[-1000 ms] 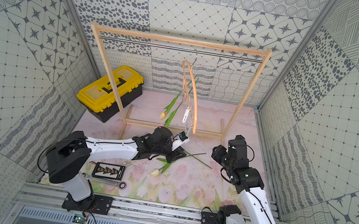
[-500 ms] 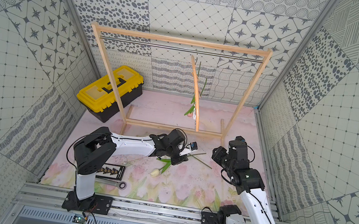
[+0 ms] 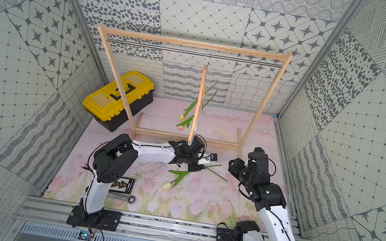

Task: Dry the flowers on a clothes hanger
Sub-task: Pick up the flower at the center of the board.

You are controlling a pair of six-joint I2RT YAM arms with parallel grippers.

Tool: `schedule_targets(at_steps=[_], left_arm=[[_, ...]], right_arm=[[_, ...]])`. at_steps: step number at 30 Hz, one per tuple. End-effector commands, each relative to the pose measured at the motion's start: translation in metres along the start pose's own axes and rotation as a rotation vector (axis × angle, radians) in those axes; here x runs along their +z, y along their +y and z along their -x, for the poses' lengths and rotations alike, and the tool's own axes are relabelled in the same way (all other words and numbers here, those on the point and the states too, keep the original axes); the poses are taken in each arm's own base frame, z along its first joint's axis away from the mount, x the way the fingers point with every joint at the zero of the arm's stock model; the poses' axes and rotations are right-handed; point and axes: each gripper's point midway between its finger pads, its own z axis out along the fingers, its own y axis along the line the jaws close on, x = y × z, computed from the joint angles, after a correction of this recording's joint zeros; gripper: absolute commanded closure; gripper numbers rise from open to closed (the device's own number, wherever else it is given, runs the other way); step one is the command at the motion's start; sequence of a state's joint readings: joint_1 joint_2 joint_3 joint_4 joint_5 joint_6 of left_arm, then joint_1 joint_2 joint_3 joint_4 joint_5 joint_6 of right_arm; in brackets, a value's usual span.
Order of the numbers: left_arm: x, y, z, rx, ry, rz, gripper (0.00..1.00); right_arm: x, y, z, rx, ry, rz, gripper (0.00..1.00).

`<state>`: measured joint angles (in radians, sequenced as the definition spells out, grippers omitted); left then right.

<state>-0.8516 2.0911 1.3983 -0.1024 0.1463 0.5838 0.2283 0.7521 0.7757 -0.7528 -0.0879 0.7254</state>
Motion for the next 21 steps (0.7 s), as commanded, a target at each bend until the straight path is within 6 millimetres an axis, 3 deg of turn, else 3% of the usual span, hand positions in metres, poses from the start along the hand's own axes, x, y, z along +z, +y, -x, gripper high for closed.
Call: schedule_targets(at_steps=[1, 6, 10, 14, 21], left_arm=[[0.006, 0.012, 0.003, 0.094, 0.004, 0.003, 0.7], [0.007, 0.011, 0.0, 0.073, 0.019, -0.055, 0.74], [-0.007, 0.013, 0.006, 0.031, -0.015, -0.074, 0.65], [-0.018, 0.013, 0.006, 0.027, -0.035, -0.076, 0.63], [-0.009, 0.004, -0.011, 0.047, 0.011, -0.108, 0.64]], right_arm=[[-0.003, 0.005, 0.002, 0.006, -0.011, 0.029, 0.59], [-0.008, 0.006, 0.007, -0.004, -0.023, 0.021, 0.61], [-0.01, 0.007, 0.009, -0.005, -0.028, 0.023, 0.61], [-0.007, 0.006, 0.008, -0.001, -0.021, 0.027, 0.62], [-0.008, 0.008, 0.009, 0.009, -0.018, 0.04, 0.65]])
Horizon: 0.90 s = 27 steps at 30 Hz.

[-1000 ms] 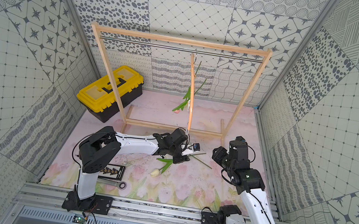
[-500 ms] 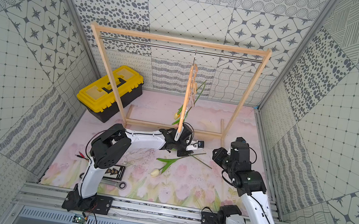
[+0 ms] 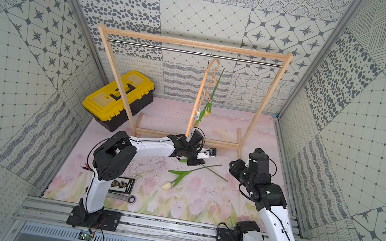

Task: Dry the flowers on a clothes hanger
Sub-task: Pick up the flower at the center of the board.

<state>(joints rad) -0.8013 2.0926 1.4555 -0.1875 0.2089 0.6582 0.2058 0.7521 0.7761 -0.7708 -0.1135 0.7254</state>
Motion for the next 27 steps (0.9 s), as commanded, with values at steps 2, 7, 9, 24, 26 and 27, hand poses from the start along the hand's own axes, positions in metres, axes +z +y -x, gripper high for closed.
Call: schedule_targets(at_steps=[2, 7, 9, 24, 26, 27], left_arm=[[0.001, -0.014, -0.006, 0.016, 0.003, -0.081, 0.65], [0.004, -0.017, -0.011, 0.021, 0.024, -0.102, 0.68], [0.008, -0.018, -0.015, 0.029, 0.04, -0.1, 0.69], [0.02, -0.016, -0.028, 0.015, 0.085, -0.097, 0.87], [0.018, -0.014, -0.025, 0.014, 0.081, -0.09, 0.94], [0.016, -0.013, -0.023, 0.011, 0.078, -0.085, 0.97]], right_arm=[[-0.008, 0.012, 0.011, -0.008, -0.036, 0.044, 0.65], [-0.008, 0.011, 0.013, -0.001, -0.034, 0.047, 0.66], [-0.008, 0.012, 0.013, 0.001, -0.034, 0.051, 0.67], [-0.012, 0.01, 0.013, 0.013, -0.039, 0.066, 0.7], [-0.013, 0.01, 0.014, 0.014, -0.041, 0.068, 0.7], [-0.013, 0.01, 0.013, 0.014, -0.039, 0.07, 0.71]])
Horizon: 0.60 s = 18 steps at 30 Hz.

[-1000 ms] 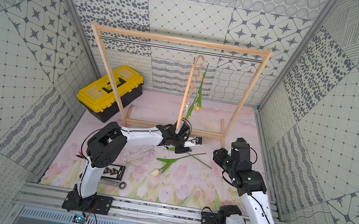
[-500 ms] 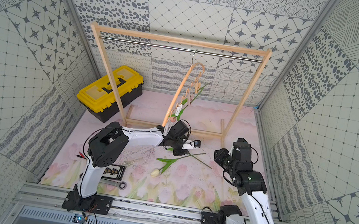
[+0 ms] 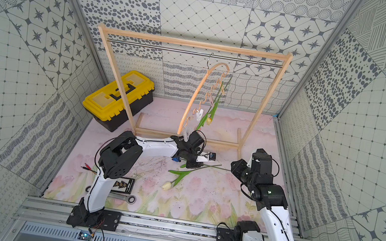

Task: Dry the flowers on a clothes hanger
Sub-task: Pick up the flower at the center of the board.

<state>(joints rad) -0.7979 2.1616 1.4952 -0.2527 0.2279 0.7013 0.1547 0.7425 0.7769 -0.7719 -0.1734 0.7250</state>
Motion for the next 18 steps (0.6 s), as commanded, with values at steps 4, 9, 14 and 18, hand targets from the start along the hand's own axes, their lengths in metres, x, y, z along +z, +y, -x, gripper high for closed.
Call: schedule_targets(at_steps=[4, 9, 14, 18], left_arm=[[-0.016, 0.011, 0.007, -0.047, -0.015, 0.045, 1.0], [-0.056, 0.021, 0.043, -0.186, -0.163, 0.095, 1.0], [-0.104, 0.034, 0.082, -0.489, -0.354, 0.113, 1.0], [-0.143, 0.03, 0.116, -0.842, -0.617, -0.013, 1.0]], right_arm=[[-0.011, 0.015, 0.01, -0.021, -0.05, 0.072, 0.72], [-0.014, 0.038, 0.008, -0.012, -0.061, 0.229, 0.72], [-0.01, 0.047, -0.001, 0.035, -0.067, 0.348, 0.7], [-0.008, 0.064, -0.007, 0.009, -0.045, 0.461, 0.63]])
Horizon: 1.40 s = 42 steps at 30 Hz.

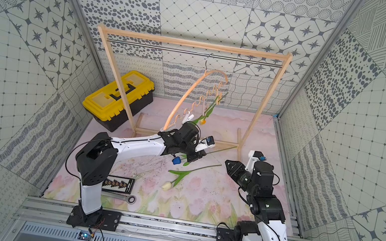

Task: Dry the flowers on a clothes hanger
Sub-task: Pick up the flower at the center of the board.

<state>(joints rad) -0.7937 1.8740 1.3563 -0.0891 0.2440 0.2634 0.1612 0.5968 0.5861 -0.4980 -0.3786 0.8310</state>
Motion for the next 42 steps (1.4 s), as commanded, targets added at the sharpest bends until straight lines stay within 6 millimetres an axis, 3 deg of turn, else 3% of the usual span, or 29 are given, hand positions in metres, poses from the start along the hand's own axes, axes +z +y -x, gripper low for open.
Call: schedule_targets(at_steps=[1, 7, 13, 28, 34, 37, 39, 40, 42], left_arm=[[-0.036, -0.012, 0.068, -0.617, -0.329, -0.156, 1.0], [-0.059, -0.028, 0.085, -0.88, -0.488, -0.327, 1.0], [-0.065, -0.048, 0.088, -0.937, -0.524, -0.447, 1.0], [-0.075, -0.071, 0.083, -0.929, -0.558, -0.524, 1.0], [-0.078, -0.072, 0.082, -0.918, -0.567, -0.525, 1.0], [-0.079, -0.071, 0.083, -0.918, -0.572, -0.52, 1.0], [-0.078, -0.069, 0.082, -0.917, -0.577, -0.506, 1.0], [-0.078, -0.068, 0.082, -0.917, -0.576, -0.496, 0.98], [-0.076, -0.065, 0.079, -0.906, -0.573, -0.465, 0.76]], right_arm=[[0.002, 0.035, 0.008, -0.044, -0.019, 0.159, 0.62], [0.015, 0.05, -0.003, -0.1, 0.027, 0.192, 0.59], [0.03, 0.061, -0.01, -0.151, 0.047, 0.182, 0.59], [0.043, 0.065, 0.005, -0.127, 0.006, 0.158, 0.64], [0.044, 0.066, 0.007, -0.116, -0.003, 0.156, 0.75], [0.045, 0.066, 0.005, -0.115, 0.011, 0.158, 0.85], [0.043, 0.067, 0.005, -0.116, 0.009, 0.161, 0.96], [0.042, 0.067, 0.006, -0.117, 0.004, 0.162, 1.0], [0.039, 0.067, 0.006, -0.126, -0.002, 0.161, 1.0]])
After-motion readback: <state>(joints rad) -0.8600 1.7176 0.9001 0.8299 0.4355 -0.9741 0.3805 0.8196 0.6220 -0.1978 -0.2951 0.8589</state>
